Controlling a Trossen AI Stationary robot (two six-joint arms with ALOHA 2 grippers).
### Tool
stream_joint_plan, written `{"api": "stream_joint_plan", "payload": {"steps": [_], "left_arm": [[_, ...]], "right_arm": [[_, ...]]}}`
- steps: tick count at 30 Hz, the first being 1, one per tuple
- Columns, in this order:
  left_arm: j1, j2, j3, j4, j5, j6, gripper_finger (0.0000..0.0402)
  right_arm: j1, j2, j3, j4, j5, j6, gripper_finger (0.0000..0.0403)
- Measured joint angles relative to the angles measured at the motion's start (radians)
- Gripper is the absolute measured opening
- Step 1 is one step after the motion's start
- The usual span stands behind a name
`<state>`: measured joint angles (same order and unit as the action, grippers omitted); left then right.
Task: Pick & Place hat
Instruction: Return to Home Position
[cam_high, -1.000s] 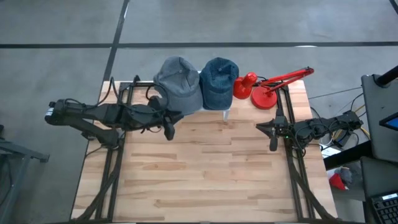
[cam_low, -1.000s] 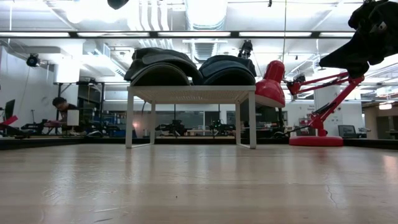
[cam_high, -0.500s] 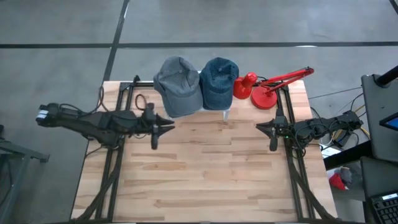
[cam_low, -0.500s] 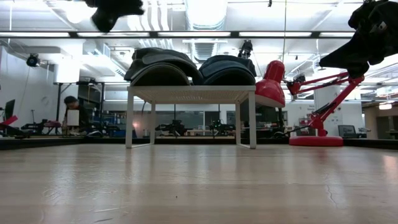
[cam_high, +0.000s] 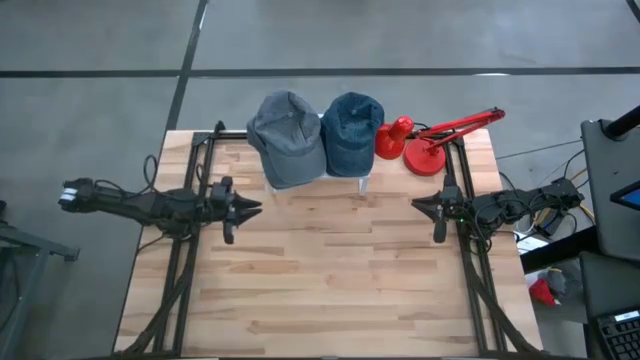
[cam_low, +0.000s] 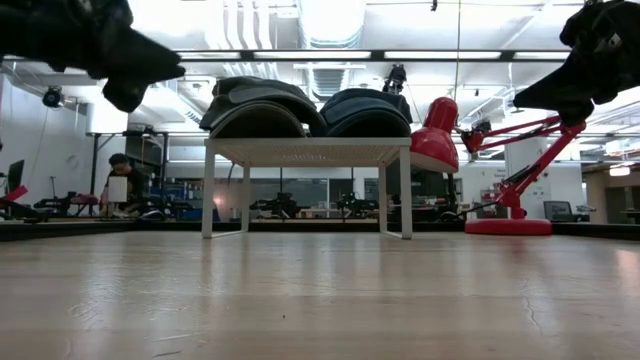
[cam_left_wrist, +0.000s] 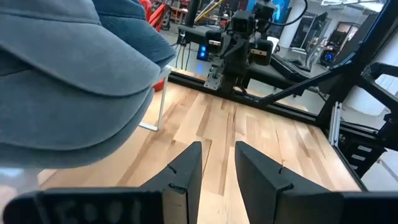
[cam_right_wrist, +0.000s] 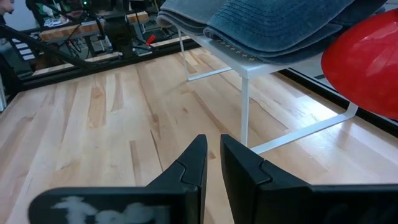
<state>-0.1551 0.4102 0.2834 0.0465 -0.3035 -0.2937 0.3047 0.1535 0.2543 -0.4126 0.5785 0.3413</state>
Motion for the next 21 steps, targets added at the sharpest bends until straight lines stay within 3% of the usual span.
{"api": "stream_joint_plan", "payload": {"steps": [11,21], "left_arm": [[0.0,-0.216,-0.148,0.014,0.0,0.063,0.0099],[0.0,-0.394,-0.259,0.026,0.059,0.059,0.0099]], "right_arm": [[0.0,-0.003,0.0,0.0,0.008,0.057,0.0043],[0.0,-0.041,0.0,-0.002,0.218,0.173,0.0043]]}}
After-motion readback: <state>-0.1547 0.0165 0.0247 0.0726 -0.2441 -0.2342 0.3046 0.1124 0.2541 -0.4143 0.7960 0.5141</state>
